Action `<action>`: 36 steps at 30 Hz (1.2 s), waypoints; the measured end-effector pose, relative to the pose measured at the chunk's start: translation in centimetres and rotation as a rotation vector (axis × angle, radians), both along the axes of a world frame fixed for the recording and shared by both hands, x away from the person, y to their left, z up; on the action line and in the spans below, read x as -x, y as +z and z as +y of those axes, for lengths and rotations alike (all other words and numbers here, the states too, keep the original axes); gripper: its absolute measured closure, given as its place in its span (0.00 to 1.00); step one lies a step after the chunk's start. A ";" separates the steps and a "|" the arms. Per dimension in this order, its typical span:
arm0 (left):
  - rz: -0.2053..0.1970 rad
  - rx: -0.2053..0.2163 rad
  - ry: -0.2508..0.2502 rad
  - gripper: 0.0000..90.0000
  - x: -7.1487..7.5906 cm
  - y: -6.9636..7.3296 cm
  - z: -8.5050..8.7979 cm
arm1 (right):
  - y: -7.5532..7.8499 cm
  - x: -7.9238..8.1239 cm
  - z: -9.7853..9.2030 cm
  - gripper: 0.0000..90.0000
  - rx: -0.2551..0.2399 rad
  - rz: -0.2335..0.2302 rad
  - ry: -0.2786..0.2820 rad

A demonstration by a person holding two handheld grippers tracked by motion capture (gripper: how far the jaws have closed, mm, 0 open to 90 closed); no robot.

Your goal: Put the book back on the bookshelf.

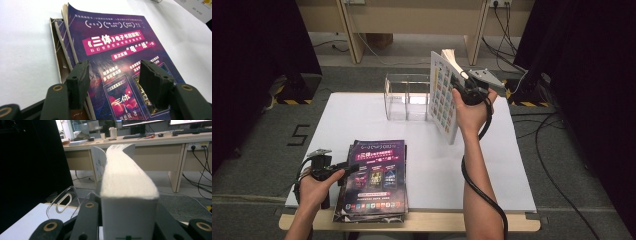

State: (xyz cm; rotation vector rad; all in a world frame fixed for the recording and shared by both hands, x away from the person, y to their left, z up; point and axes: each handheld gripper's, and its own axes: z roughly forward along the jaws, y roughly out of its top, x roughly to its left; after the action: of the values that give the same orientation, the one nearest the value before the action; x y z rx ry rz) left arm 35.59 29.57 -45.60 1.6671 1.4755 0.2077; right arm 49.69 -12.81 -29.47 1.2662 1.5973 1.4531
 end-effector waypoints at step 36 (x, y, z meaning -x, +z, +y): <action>0.011 -0.008 0.004 0.46 -0.1 -0.3 0.1 | -1.2 -3.3 1.3 0.83 -0.013 -0.003 -0.047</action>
State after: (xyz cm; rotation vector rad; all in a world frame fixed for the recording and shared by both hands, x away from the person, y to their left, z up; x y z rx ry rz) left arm 35.72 29.67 -45.90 1.6744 1.4883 0.2069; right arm 53.01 -11.52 -30.65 1.2995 1.5479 1.4377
